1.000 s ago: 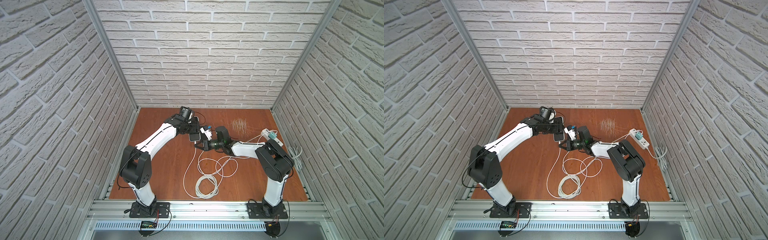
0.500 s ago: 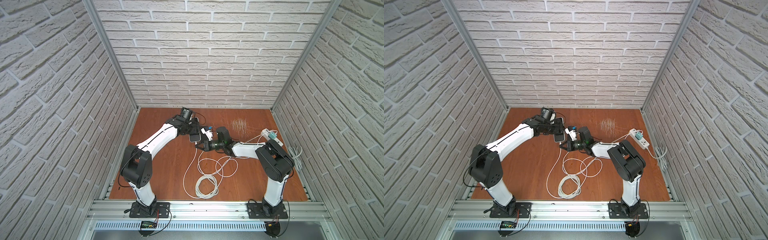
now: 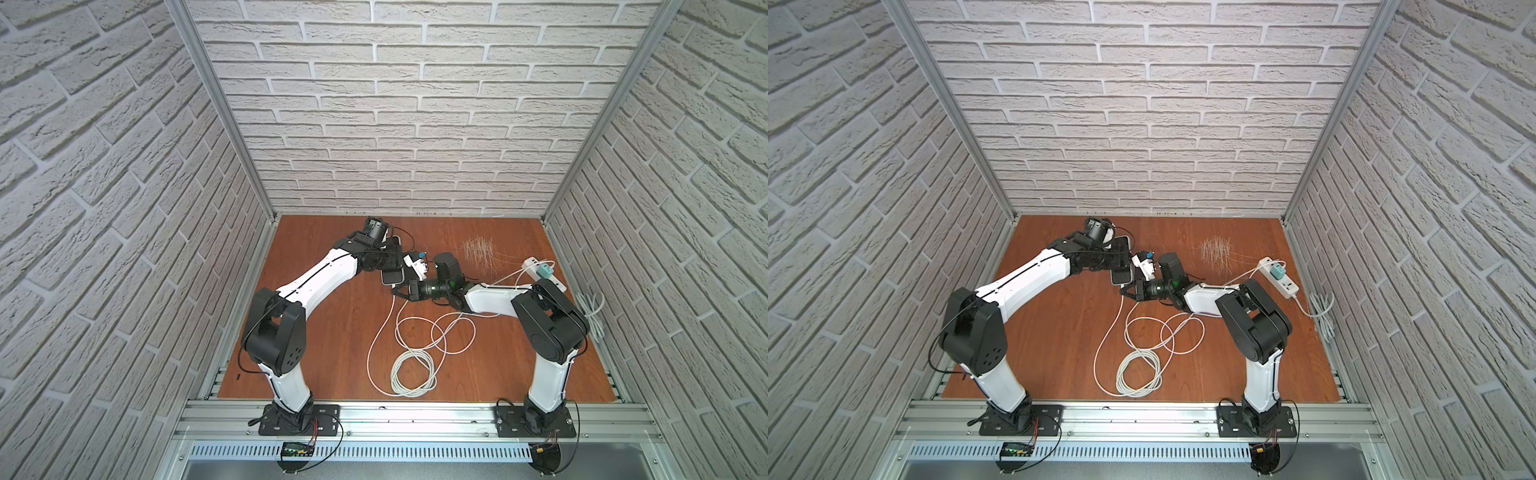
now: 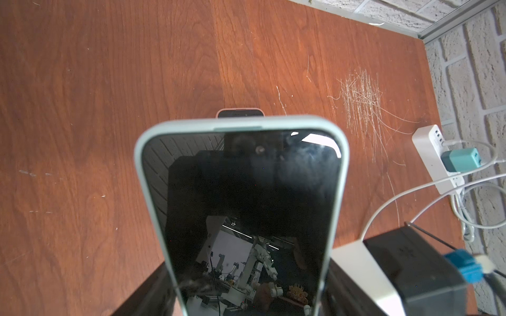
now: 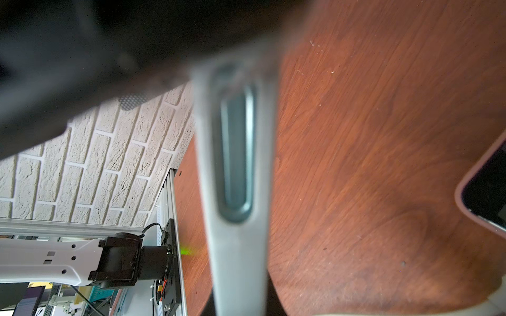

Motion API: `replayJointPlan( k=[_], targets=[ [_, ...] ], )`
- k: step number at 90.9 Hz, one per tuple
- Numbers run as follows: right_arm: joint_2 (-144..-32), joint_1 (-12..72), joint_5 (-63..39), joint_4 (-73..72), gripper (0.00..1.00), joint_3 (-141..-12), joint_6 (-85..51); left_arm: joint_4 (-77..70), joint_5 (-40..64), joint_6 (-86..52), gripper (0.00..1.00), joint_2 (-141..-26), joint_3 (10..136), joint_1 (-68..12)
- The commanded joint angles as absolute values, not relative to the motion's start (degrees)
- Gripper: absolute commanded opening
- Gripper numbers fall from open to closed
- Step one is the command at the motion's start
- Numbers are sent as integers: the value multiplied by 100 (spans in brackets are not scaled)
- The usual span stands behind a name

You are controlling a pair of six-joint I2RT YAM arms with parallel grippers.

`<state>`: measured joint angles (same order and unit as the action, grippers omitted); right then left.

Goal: Plug the charging cable into the phone
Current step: Insert the charging cable into the phone.

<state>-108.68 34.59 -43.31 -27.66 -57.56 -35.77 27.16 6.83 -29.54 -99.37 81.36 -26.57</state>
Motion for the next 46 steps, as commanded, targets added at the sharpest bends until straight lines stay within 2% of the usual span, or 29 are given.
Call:
replayJointPlan(
  k=[1,36,46],
  targets=[
    [-10670,3357,-4140,-3460,3,-5906,-3569,2892,1159,-3032,24,-9949,8009,-2835],
    [-10817,3270,-4100,-3438,3,-6126,-3584,3165,898,-2991,24,-10082,8050,-2857],
    [-10928,3270,-4121,-3362,16,-6251,-3586,3415,789,-3115,24,-10286,8257,-2781]
  ],
)
